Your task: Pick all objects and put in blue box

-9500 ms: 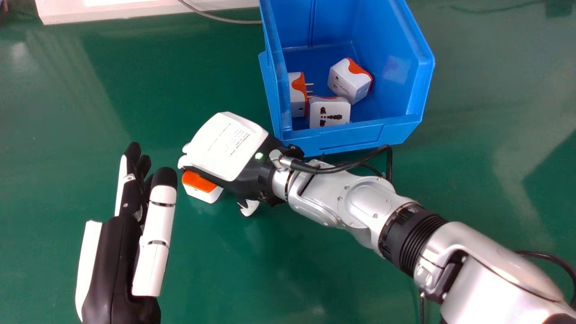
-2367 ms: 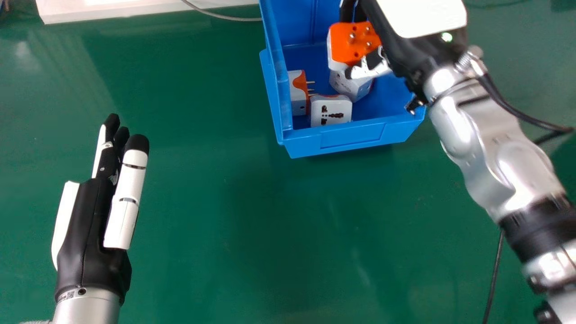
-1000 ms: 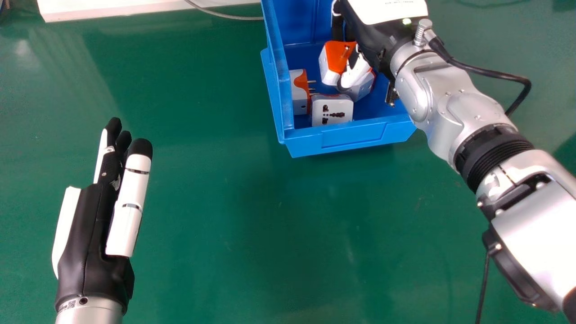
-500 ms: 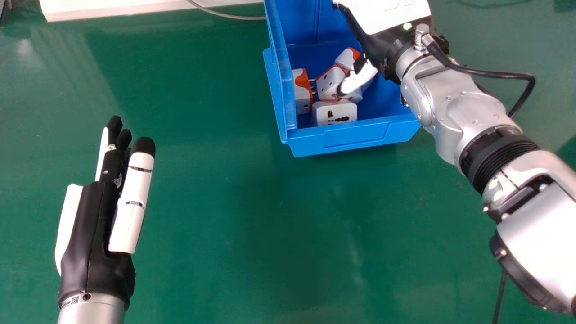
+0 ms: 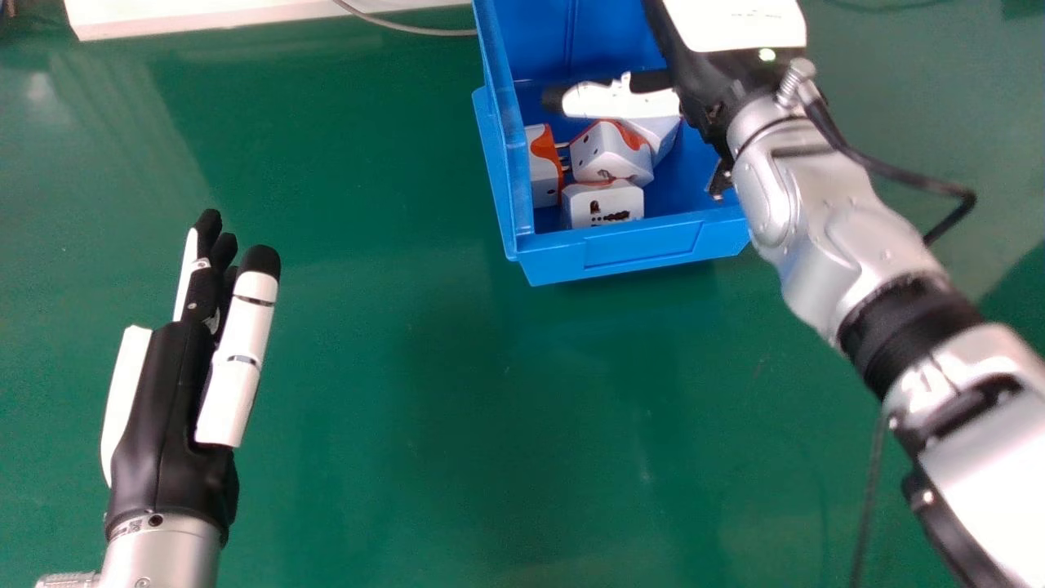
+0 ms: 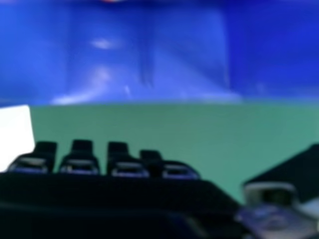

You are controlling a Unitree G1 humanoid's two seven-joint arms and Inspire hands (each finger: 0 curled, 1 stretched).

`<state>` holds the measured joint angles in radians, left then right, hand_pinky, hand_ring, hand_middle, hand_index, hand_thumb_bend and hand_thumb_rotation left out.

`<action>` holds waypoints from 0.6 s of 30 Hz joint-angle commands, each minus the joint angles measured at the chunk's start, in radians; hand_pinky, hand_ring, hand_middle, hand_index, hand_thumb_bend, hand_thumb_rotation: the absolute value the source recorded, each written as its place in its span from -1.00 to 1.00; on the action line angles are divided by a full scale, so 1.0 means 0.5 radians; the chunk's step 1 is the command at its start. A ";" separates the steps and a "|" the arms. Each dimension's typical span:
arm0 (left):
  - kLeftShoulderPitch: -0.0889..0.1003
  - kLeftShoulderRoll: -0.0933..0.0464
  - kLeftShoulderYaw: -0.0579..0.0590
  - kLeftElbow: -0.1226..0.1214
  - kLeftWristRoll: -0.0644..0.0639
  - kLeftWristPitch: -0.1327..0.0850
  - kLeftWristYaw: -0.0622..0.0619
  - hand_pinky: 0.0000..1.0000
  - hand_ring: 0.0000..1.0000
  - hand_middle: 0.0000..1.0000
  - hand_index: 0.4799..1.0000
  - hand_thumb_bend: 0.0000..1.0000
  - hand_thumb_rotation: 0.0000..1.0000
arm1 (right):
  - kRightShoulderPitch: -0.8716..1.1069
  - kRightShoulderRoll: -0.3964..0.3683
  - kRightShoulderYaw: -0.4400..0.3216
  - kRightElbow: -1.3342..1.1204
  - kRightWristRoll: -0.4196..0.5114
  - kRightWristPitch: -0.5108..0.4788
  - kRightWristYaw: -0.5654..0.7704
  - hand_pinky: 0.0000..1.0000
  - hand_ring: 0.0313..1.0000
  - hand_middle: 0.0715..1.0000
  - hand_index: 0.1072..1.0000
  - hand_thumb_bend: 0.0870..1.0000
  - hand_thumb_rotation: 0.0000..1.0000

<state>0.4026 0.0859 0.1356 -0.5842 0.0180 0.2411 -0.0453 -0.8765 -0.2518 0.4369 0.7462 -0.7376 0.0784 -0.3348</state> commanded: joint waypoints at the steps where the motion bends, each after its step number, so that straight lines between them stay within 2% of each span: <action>1: -0.058 0.023 0.047 0.049 -0.035 -0.059 -0.012 0.91 0.99 1.00 1.00 -0.16 0.82 | 0.242 0.003 -0.105 -0.462 0.030 0.042 -0.111 1.00 1.00 1.00 1.00 0.12 0.78; 4: -0.122 0.037 0.072 0.133 -0.058 -0.071 -0.021 0.92 1.00 1.00 1.00 -0.18 0.82 | 0.603 0.017 -0.165 -0.962 0.012 0.055 -0.133 1.00 1.00 1.00 1.00 0.04 0.78; 7: -0.173 0.051 0.095 0.189 -0.077 -0.073 -0.033 0.93 1.00 1.00 1.00 -0.20 0.83 | 0.954 0.030 -0.201 -1.387 -0.010 0.026 -0.151 1.00 1.00 1.00 1.00 -0.03 0.79; 12: -0.249 0.074 0.152 0.273 -0.107 -0.091 -0.059 0.93 1.00 1.00 1.00 -0.21 0.84 | 1.564 0.061 -0.219 -1.907 0.037 -0.123 -0.214 1.00 1.00 1.00 1.00 -0.06 0.81; 15: -0.301 0.087 0.178 0.371 -0.113 -0.140 -0.066 0.93 1.00 1.00 1.00 -0.22 0.85 | 1.914 0.079 -0.229 -2.113 0.138 -0.246 -0.209 1.00 1.00 1.00 1.00 -0.08 0.83; 18: -0.330 0.100 0.187 0.445 -0.119 -0.205 -0.079 0.92 1.00 1.00 1.00 -0.22 0.84 | 2.239 0.106 -0.238 -2.272 0.258 -0.423 -0.218 1.00 1.00 1.00 1.00 -0.10 0.86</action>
<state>0.2475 0.1273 0.2237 -0.3653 -0.0334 0.1781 -0.0790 0.1951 -0.2066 0.3290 -0.3321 -0.6313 -0.0840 -0.4225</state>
